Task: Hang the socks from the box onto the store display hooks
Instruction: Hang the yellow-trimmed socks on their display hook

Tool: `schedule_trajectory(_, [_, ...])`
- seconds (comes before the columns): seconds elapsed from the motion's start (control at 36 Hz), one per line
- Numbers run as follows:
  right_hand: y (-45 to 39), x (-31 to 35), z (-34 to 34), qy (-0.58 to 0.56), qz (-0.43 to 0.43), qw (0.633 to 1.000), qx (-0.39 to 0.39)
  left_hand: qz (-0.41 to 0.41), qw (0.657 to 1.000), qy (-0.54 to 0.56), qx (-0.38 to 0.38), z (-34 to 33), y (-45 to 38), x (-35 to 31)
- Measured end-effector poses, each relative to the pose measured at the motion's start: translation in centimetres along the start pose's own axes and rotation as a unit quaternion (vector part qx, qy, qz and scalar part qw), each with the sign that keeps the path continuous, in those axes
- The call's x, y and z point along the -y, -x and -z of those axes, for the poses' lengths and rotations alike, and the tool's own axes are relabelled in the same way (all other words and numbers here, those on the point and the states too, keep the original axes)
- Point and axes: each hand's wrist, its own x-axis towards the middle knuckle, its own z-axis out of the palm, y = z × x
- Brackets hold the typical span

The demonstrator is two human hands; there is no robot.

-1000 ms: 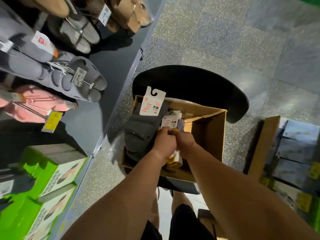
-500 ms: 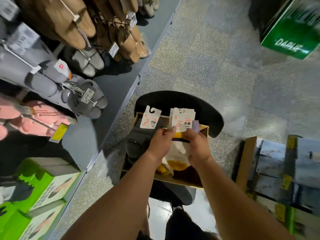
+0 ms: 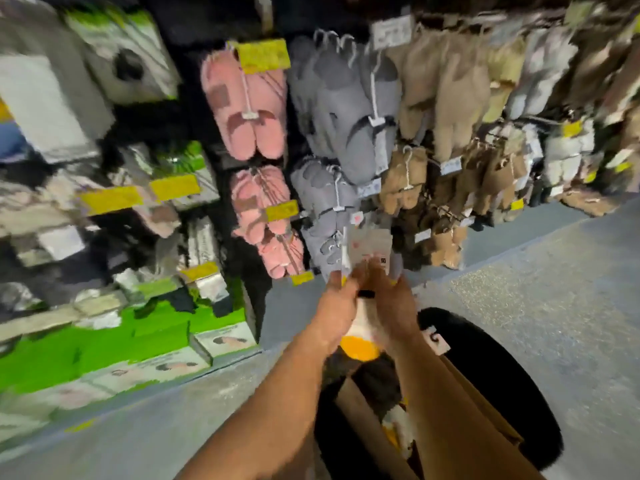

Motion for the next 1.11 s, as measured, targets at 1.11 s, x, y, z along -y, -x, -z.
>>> schedule_trajectory(1.11, [32.1,12.4,-60.3,-0.051,0.208,0.936,0.28,-0.147,0.887,0.121,-0.421,63.1,24.4,5.4])
